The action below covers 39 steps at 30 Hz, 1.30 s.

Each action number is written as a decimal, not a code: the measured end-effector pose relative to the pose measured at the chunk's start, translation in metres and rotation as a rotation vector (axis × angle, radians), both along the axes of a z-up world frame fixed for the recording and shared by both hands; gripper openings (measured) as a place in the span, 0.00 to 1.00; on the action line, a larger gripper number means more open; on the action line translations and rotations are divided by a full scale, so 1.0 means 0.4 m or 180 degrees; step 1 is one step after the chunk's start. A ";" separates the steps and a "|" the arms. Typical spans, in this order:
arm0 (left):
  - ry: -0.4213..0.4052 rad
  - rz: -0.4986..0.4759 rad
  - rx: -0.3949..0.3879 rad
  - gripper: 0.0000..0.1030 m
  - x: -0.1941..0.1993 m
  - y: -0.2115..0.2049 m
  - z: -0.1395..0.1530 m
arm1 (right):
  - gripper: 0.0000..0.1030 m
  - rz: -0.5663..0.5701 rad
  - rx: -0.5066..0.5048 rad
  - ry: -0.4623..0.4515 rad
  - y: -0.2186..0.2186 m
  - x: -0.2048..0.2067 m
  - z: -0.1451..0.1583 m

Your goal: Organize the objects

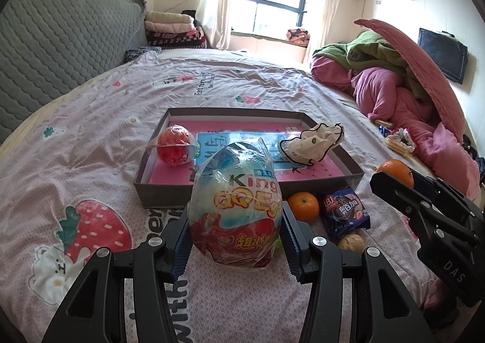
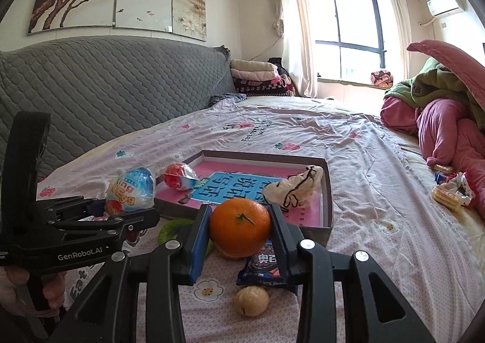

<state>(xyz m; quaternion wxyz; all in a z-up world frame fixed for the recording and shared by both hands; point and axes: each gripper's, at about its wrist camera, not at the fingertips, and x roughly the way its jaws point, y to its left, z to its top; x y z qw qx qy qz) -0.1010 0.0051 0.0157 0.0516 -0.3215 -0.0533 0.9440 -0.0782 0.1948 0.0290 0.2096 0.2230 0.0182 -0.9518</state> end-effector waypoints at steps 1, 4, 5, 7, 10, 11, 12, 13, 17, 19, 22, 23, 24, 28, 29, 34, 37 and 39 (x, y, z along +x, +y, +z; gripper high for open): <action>0.0007 -0.0003 0.0006 0.52 -0.002 -0.002 -0.001 | 0.37 -0.0013 0.0001 -0.0011 0.000 -0.005 -0.002; 0.0025 -0.0006 0.0025 0.52 -0.008 -0.008 -0.005 | 0.37 -0.0036 0.0018 -0.0061 -0.002 -0.019 -0.009; 0.0039 -0.0006 0.0022 0.52 -0.009 -0.010 -0.005 | 0.37 -0.0040 0.0021 -0.0072 -0.003 -0.022 -0.011; 0.0067 0.0002 -0.0002 0.52 -0.010 -0.012 -0.008 | 0.37 -0.0045 0.0034 -0.0090 -0.005 -0.027 -0.015; 0.0081 0.0004 -0.0019 0.52 -0.013 -0.015 -0.009 | 0.37 -0.0054 0.0058 -0.0093 -0.008 -0.032 -0.019; 0.0087 0.0011 -0.0021 0.52 -0.016 -0.016 -0.010 | 0.37 -0.0054 0.0065 -0.0085 -0.008 -0.034 -0.018; 0.0092 0.0020 -0.0034 0.52 -0.017 -0.017 -0.010 | 0.37 -0.0065 0.0081 -0.0071 -0.009 -0.036 -0.016; 0.0101 0.0027 -0.0063 0.52 -0.018 -0.016 -0.010 | 0.37 -0.0075 0.0086 -0.0055 -0.009 -0.038 -0.015; 0.0131 0.0034 -0.0067 0.52 -0.020 -0.021 -0.007 | 0.37 -0.0098 0.0077 -0.0044 -0.003 -0.047 -0.010; 0.0128 0.0034 -0.0075 0.52 -0.024 -0.022 -0.006 | 0.37 -0.0104 0.0078 -0.0053 -0.003 -0.052 -0.011; 0.0124 0.0046 -0.0047 0.52 -0.034 -0.029 -0.004 | 0.37 -0.0106 0.0125 -0.0057 -0.009 -0.064 -0.012; 0.0122 0.0049 -0.0053 0.52 -0.037 -0.030 -0.003 | 0.37 -0.0108 0.0142 -0.0053 -0.011 -0.067 -0.012; 0.0121 0.0051 -0.0054 0.52 -0.041 -0.031 0.000 | 0.37 -0.0105 0.0151 -0.0049 -0.013 -0.071 -0.011; 0.0164 0.0053 -0.0053 0.52 -0.054 -0.033 0.012 | 0.37 -0.0086 0.0182 -0.0004 -0.018 -0.083 -0.003; 0.0164 0.0057 -0.0065 0.52 -0.060 -0.032 0.014 | 0.37 -0.0081 0.0188 0.0007 -0.020 -0.084 -0.001; 0.0167 0.0040 -0.0044 0.52 -0.086 -0.028 0.024 | 0.37 -0.0078 0.0230 0.0031 -0.025 -0.097 0.001; 0.0173 0.0030 -0.0065 0.52 -0.102 -0.020 0.027 | 0.37 -0.0077 0.0226 0.0013 -0.025 -0.106 0.002; 0.0156 0.0024 -0.0049 0.52 -0.111 -0.018 0.028 | 0.37 -0.0070 0.0234 0.0013 -0.026 -0.111 0.003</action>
